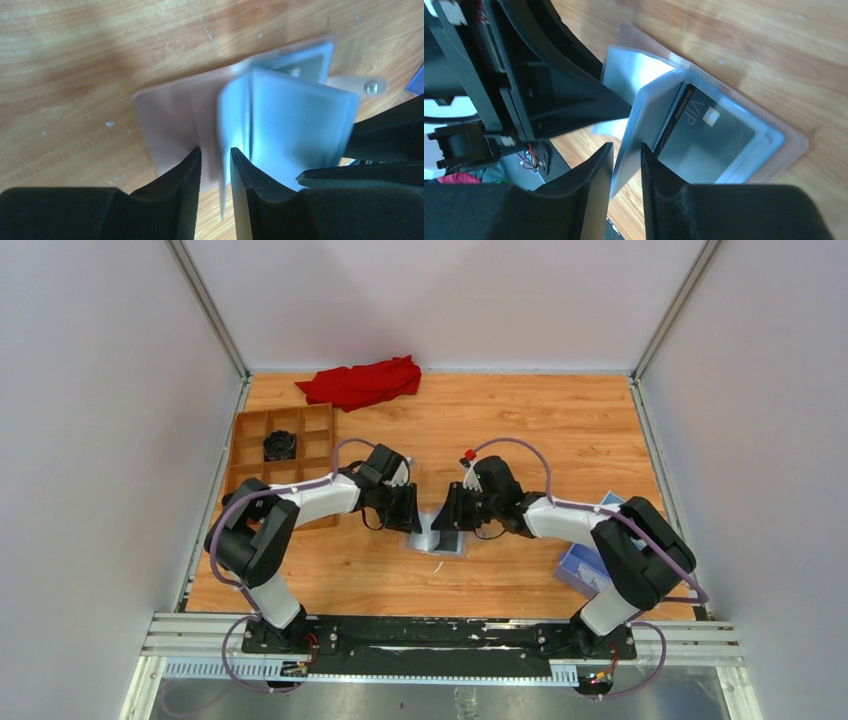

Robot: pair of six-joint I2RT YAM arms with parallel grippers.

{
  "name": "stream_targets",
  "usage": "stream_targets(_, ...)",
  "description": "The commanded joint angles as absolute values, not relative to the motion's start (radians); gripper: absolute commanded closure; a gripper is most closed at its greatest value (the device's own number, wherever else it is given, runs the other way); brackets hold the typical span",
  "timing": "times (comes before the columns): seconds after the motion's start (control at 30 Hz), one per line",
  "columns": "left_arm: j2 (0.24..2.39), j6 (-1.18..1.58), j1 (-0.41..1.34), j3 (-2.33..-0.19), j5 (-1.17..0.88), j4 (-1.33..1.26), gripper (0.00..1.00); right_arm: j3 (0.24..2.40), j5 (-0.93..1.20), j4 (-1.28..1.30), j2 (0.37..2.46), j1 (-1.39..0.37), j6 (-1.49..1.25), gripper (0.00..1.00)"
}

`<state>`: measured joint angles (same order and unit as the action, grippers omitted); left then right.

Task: Take the credit cards out of the card holder
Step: Remove the credit card from the card holder.

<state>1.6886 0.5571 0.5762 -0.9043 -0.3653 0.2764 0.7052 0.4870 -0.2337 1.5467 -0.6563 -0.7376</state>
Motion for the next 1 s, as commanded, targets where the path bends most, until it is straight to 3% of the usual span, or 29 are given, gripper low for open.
stream_targets(0.0, 1.646, 0.55, 0.575, -0.948, -0.374, 0.338, 0.66, 0.789, 0.499, -0.217, 1.597, -0.7, -0.727, 0.68)
stream_targets(0.13, 1.608, 0.503, 0.575, -1.016, -0.323, 0.446, 0.6, 0.825, 0.504, -0.213, 1.636, -0.711, -0.723, 0.6)
stream_targets(0.23, 1.587, 0.461, 0.575, -1.066, -0.239, 0.549, 0.57, 0.832, 0.498, -0.216, 1.657, -0.716, -0.726, 0.48)
stream_targets(0.57, 1.501, 0.416, 0.564, -1.131, -0.017, 0.712, 0.49, 0.856, 0.534, -0.241, 1.695, -0.731, -0.729, 0.48)
stream_targets(0.97, 1.398, 0.439, 0.552, -1.177, -0.002, 0.722, 0.43, 0.915, 0.595, -0.211, 1.727, -0.773, -0.681, 0.51)
